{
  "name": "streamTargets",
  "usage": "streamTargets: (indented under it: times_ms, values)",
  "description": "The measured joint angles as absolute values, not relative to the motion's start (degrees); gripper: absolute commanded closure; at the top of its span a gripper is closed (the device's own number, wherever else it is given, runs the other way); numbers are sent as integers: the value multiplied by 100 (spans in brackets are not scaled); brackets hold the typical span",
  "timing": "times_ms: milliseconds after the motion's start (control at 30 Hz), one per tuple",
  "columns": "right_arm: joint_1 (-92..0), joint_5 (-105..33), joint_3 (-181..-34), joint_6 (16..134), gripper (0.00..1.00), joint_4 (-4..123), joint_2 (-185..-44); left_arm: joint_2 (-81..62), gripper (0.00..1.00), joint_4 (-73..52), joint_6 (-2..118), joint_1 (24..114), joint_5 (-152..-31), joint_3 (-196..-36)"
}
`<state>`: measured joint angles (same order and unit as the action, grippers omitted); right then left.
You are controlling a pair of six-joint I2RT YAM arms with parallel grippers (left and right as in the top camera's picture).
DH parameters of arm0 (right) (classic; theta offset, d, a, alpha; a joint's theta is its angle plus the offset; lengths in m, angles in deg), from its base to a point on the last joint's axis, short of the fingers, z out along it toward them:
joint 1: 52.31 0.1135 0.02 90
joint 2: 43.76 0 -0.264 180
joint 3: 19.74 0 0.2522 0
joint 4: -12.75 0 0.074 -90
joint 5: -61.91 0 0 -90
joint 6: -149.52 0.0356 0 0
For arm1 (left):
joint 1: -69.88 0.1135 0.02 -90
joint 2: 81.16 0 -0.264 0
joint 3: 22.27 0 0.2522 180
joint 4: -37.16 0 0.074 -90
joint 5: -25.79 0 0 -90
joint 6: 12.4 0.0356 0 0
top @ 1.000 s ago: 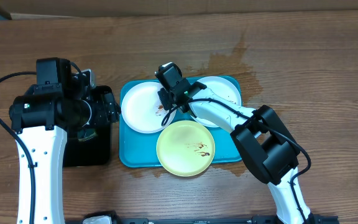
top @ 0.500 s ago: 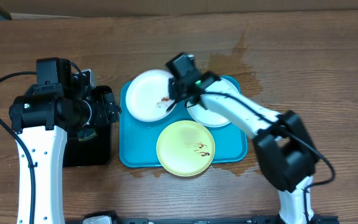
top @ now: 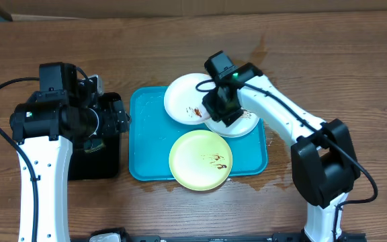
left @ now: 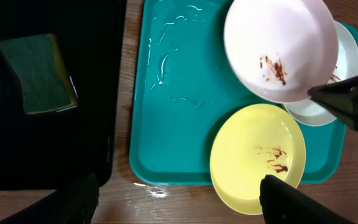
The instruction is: Clean dirty plates on tray and stack at the side
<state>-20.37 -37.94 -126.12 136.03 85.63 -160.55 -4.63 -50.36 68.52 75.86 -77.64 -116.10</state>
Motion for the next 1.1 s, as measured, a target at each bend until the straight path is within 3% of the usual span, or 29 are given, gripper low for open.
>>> streamTargets:
  times_ms: [133, 300, 400, 467, 533, 667, 733, 833, 1033, 1067, 1100]
  values:
    - [-1746, -3818, -12612, 13667, 96, 8834, -16055, -463, 15, -5049, 6854, 7586, -7764, -11610]
    - [-1696, -3907, -12612, 12834, 85, 8849, -16051, -463, 16, -5049, 6852, 7586, -7761, -11610]
    - [-1860, -3968, -12612, 11824, 73, 8840, -16003, -463, 15, -5049, 6852, 7586, -7761, -11610]
    - [-1987, -3971, -12612, 10860, 24, 8718, -15889, -463, 15, -5049, 6852, 7586, -7764, -11610]
    - [-2107, -3977, -12612, 9925, 11, 8436, -15721, -463, 15, -5049, 6854, 7586, -7764, -11610]
    - [-2463, -3916, -12660, 8012, 12, 7203, -15441, -463, 16, -5051, 6854, 7586, -7764, -11610]
    - [-2625, -3944, -12666, 7346, 23, 6698, -15463, -463, 15, -5051, 6852, 7586, -7761, -11610]
    - [-2708, -4034, -12671, 6590, 24, 6239, -15597, -463, 15, -5045, 6852, 7586, -7761, -11610]
    - [-2432, -3968, -13215, 5162, 18, 6971, -16195, -458, 15, -4979, 6852, 7586, -7761, -11610]
    - [-2384, -3933, -13390, 4968, 20, 7120, -16283, -452, 15, -4981, 6849, 7586, -7761, -11610]
    - [-2293, -3898, -13650, 4651, 29, 7199, -16410, -449, 15, -4979, 6843, 7586, -7761, -11610]
